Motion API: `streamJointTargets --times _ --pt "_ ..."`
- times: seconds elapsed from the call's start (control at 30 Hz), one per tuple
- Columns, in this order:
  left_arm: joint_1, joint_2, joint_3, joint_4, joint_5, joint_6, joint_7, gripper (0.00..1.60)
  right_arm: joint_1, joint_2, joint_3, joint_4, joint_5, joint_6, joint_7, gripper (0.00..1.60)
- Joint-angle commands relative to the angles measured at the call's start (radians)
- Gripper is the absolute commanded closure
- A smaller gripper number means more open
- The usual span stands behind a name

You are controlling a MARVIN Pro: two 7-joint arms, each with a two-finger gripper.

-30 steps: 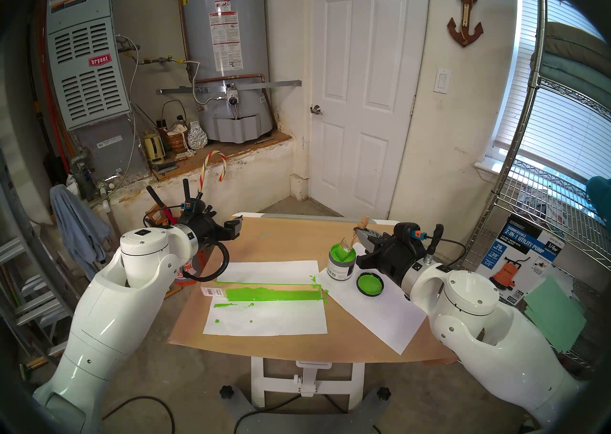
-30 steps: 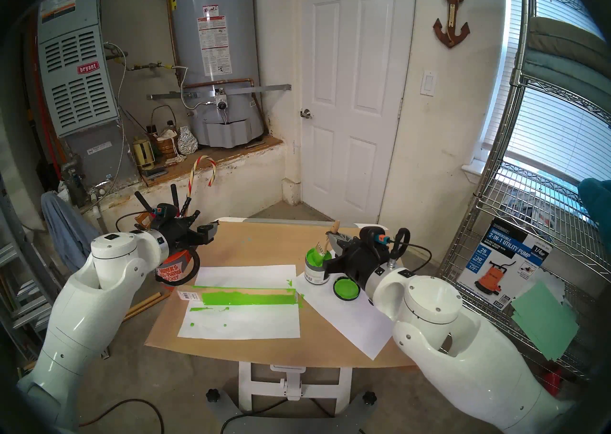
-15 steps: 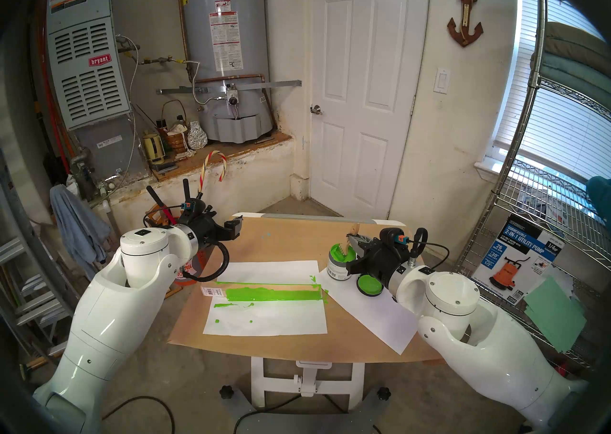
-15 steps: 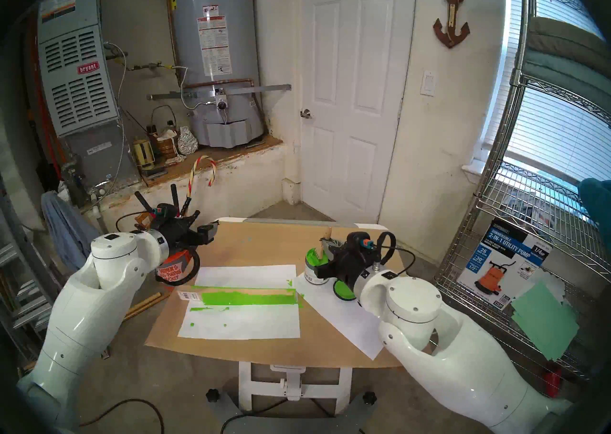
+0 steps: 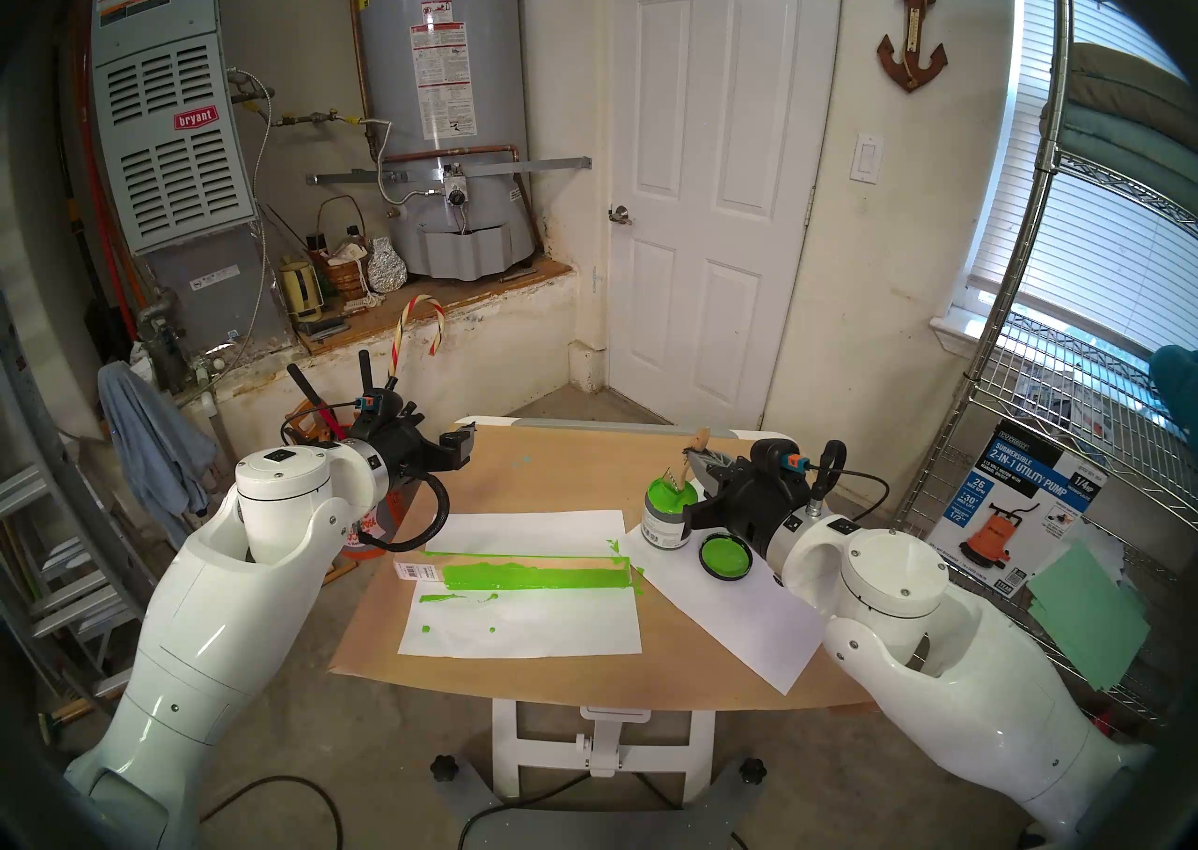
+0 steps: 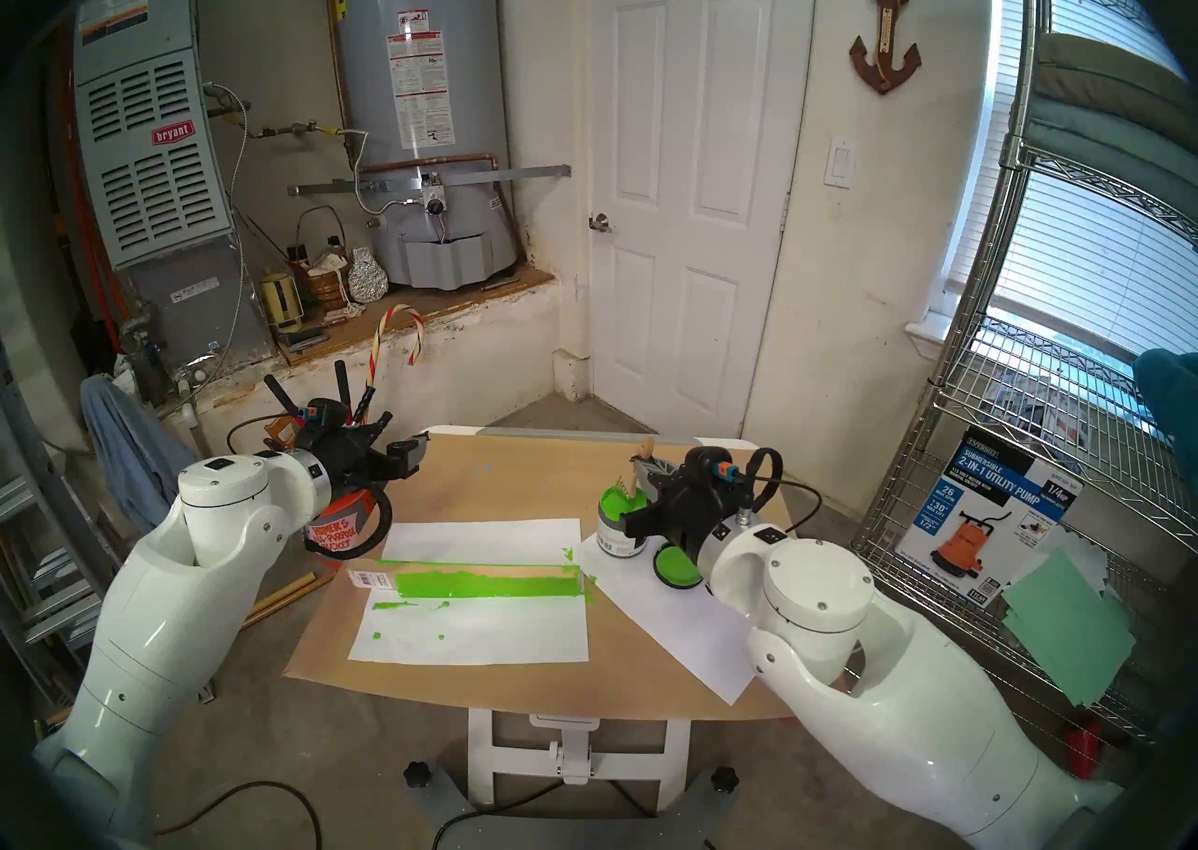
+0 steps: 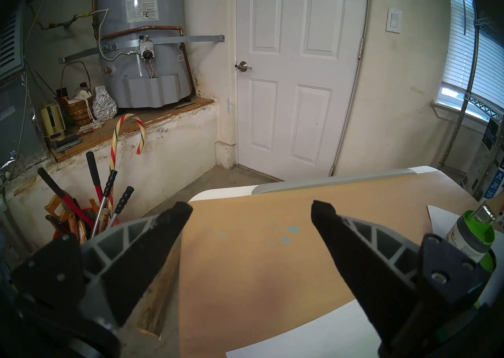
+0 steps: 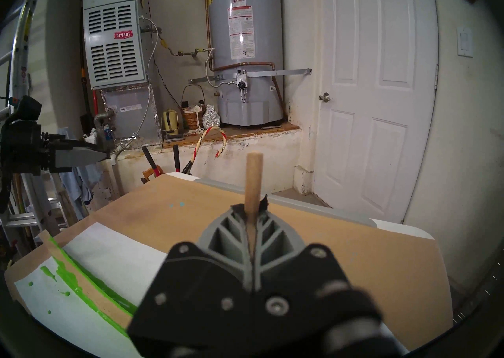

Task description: Pick up brush, dip the brush into paint, and paint the wood

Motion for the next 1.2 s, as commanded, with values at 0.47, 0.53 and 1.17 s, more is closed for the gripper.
streamJointTargets --times 0.47,0.53,1.17 --pt "-0.009 0.002 -0.009 -0.017 -0.002 -0.002 0.001 0.00 -0.101 0.031 0.090 -0.111 0.071 -0.052 0.009 1.60" --pt "-0.009 0.002 -0.009 -0.017 -0.002 -0.002 0.001 0.00 -0.099 0.026 0.085 -0.116 0.072 -0.050 0.008 1.60" --pt "-0.009 0.002 -0.009 -0.017 -0.002 -0.002 0.001 0.00 -0.079 -0.003 0.055 -0.105 0.059 -0.052 0.013 1.60"
